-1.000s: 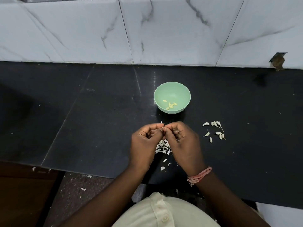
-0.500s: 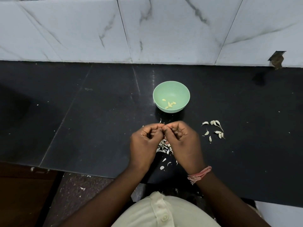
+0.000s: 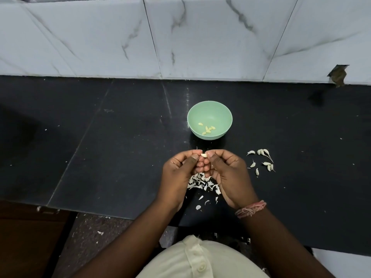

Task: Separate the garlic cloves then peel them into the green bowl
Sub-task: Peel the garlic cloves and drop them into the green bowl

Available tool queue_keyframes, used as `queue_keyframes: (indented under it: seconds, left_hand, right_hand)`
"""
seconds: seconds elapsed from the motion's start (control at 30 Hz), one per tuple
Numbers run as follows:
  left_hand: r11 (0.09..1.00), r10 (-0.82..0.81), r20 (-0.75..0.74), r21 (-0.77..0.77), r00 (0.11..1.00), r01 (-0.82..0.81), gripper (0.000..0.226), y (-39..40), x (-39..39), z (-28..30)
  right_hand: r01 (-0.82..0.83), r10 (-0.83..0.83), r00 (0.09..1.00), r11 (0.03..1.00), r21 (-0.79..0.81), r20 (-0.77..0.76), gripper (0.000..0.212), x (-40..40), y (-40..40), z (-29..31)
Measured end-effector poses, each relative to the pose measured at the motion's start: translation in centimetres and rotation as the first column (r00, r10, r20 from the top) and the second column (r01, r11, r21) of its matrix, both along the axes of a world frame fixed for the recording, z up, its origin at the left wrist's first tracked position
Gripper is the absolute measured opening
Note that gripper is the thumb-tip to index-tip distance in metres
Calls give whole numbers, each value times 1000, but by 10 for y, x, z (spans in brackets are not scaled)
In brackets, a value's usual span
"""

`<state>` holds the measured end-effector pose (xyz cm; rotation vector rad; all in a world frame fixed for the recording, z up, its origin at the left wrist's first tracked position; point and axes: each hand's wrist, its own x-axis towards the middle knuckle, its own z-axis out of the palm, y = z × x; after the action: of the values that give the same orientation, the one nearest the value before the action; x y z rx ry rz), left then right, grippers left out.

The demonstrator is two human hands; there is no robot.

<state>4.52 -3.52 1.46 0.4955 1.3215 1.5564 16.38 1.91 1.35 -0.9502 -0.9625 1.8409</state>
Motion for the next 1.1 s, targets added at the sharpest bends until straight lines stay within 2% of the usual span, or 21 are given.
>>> queue_keyframes:
  seconds: [0.17,0.33,0.47,0.57,0.77,1.1]
  left_hand:
    - [997,19,-47,81,999,-16,20,1,5,2]
    - [985,101,-39,141,994,-95,18,-1,7,7]
    - [974,115,15,196,993,-116,16,0,5,6]
    - [967,67,52,244,996,-78,19,0,7,9]
    - [966,61,132,241,989,-92,19,-3,8,12]
    - [961,118,62,242,991,-130,17,-7,5,17]
  right_hand:
    - [30,-32,998,999,31,56,13,-2,-2,3]
    - [11,-70,968,970,243,239,13,-3,-6,13]
    - [-24,-105,944,924,383,313,11,-4,-10,23]
    - [-8,-181,912,890,456,369,7,-6,-12,28]
    - [-62,-239,873,811,581,426,10,-4,-15,32]
    - [-125,-89,911,871,476,402,10,-4,-16,40]
